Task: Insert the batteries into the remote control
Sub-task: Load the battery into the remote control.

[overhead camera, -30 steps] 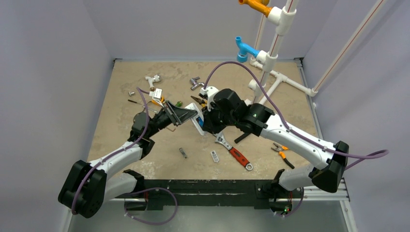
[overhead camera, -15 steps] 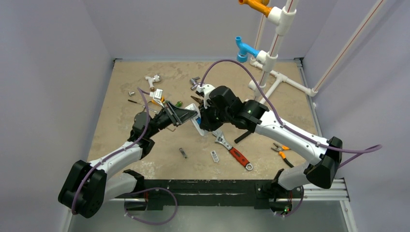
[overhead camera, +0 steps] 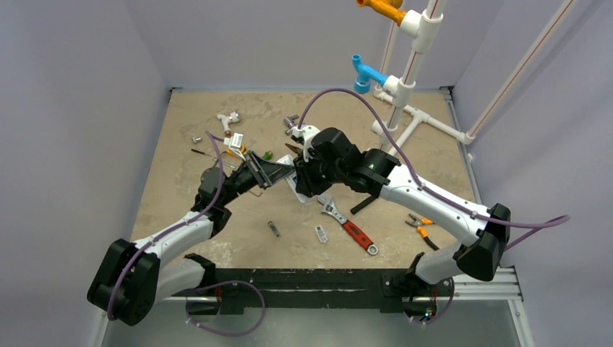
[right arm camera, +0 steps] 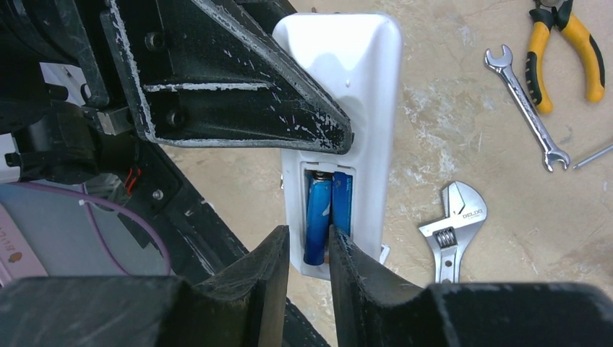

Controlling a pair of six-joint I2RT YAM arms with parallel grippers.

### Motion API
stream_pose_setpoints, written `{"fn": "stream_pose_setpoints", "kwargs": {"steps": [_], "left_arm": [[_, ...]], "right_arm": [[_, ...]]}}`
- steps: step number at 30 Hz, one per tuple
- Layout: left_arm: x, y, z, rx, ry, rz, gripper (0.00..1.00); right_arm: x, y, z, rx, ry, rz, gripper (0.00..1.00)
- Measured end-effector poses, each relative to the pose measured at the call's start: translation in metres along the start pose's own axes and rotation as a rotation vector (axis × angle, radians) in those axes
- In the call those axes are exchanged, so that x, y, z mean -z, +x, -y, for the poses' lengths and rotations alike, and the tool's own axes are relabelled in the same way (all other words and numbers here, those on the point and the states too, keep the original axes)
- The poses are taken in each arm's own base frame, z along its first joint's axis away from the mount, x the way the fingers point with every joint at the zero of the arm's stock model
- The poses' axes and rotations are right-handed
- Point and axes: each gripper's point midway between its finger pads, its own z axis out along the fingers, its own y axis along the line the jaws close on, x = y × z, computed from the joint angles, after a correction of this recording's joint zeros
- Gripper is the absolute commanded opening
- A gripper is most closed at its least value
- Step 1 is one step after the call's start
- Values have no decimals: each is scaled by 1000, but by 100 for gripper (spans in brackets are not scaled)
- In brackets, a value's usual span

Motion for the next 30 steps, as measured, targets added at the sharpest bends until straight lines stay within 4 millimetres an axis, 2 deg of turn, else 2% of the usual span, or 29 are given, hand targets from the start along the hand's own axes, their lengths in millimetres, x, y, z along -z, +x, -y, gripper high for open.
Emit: {"fn": "stream_pose_setpoints", "kwargs": {"steps": [18,25,30], "left_arm": [[-2,4,-5,37,-6,-21,0],[-2,5,-2,61,2,-25,0],[1,11,-4,86,-2,-46,0]], "right_arm": [[2,-8,-1,11,-3,36,29],[26,-31,-1,40,6,162,33],[45,-39,17,139,79,280,40]]}}
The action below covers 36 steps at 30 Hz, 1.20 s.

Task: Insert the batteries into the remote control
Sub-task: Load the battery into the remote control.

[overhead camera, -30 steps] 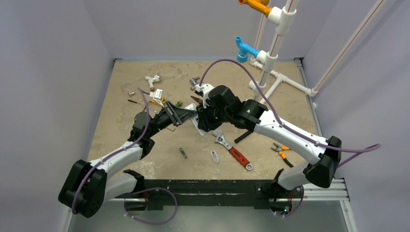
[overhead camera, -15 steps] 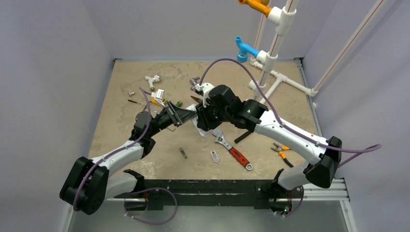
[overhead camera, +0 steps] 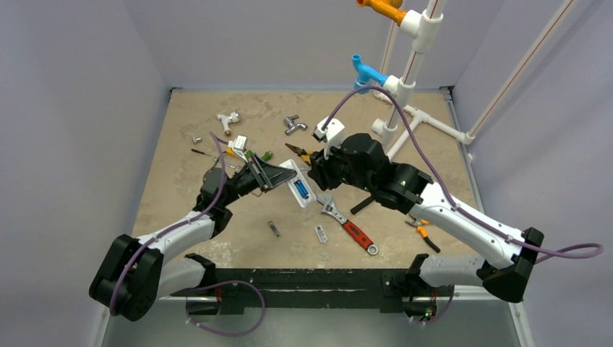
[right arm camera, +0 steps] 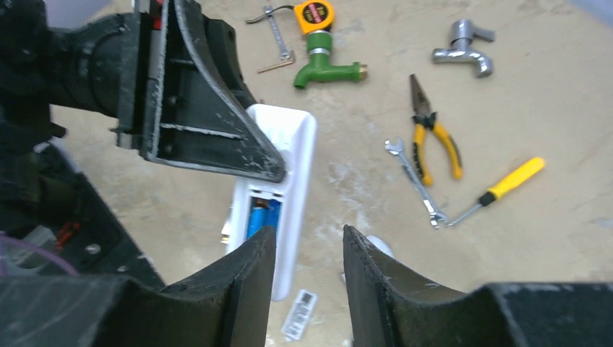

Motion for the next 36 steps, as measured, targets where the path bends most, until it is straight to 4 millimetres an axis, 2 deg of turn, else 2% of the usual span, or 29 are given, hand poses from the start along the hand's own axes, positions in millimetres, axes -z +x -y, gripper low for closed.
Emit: {"fn": "stream_pose_setpoints", "kwargs": {"steps": [9,14,18,24,30,36], "left_arm": [[5,10,0,35,4,-43,0],[8,18,0,54,2,-86,0],[10,24,1,62,5,-117,0],[11,36,3,70,15,-168,0],[13,47,8,72,33,-217,0],[14,51,10,72,42,-237,0]], "right_arm": [[10,22,44,337,140,76,43],[18,17,44,497,115,119,42],[31,24,25,638,-21,176,41],[52,28,-23,762,-303,306,35],[54,46,-60,785,-547,324,32],[44,65,-70,743,-721,274,36]]}}
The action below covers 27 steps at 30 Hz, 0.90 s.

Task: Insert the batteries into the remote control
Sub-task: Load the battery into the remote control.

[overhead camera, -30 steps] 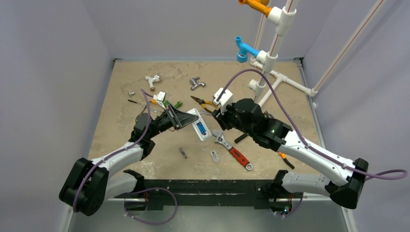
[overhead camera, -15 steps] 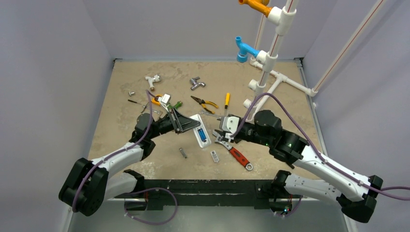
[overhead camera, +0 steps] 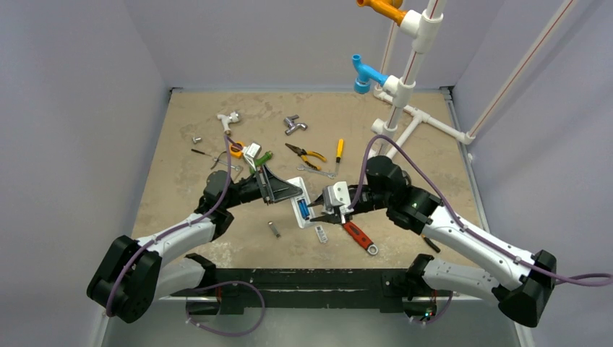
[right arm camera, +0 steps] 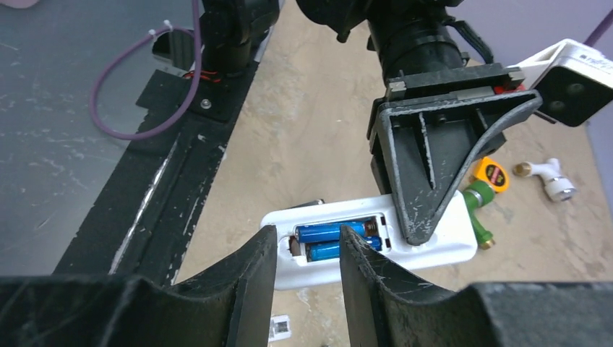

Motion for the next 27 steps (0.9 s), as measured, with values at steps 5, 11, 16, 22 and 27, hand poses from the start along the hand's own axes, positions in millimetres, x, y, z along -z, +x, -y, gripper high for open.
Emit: {"fn": "stream_pose_setpoints", "kwargs": {"steps": [5,11,16,22,27], "left_arm": [[0,1,0,-1,2,-3,0],[0,3,1,-8,12,-6,0],[0,6,0,8,13,-13,0],[0,6,3,0,25,-16,0],[0,6,5,-7,34,-16,0]], "right_arm": [[-7,8,-5,-38,-65,11,36],[-11,2,-9,-30,-103,48,36],[-16,4,-10,-34,-131,63,34],[-22,10,-10,-51,-149,56,34],[-24,14,-10,-54,-154,51,33]]}}
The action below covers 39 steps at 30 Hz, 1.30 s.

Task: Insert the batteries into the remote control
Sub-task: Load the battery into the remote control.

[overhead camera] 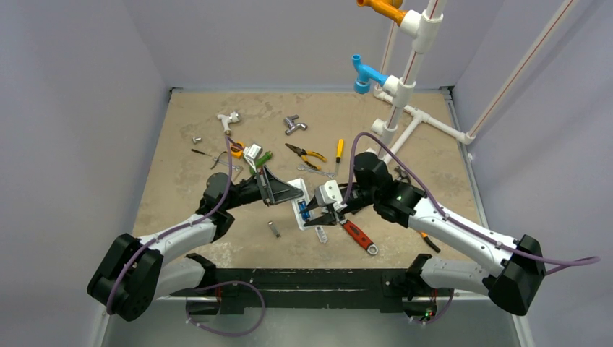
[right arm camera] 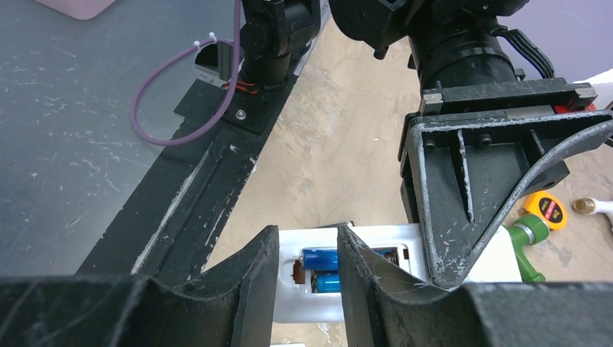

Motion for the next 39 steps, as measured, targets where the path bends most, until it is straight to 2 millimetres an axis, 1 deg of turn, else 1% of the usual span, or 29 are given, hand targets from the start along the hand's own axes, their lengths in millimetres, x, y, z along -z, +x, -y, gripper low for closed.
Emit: {"fn": "stream_pose_setpoints", "kwargs": {"steps": [15,28,33,39], "left_arm": [[-1,-1,6,-7,35,3,0],[-1,-1,6,0,50,5,0],[-1,-1,9,-5,60,7,0],[-1,-1,7,-1,56,5,0]], "right_arm": [[3,-1,7,11,7,24,31],[5,-2,7,9,-7,42,30],[4,3,4,-2,-14,38,29],[2,6,5,-9,-17,35,26]]}}
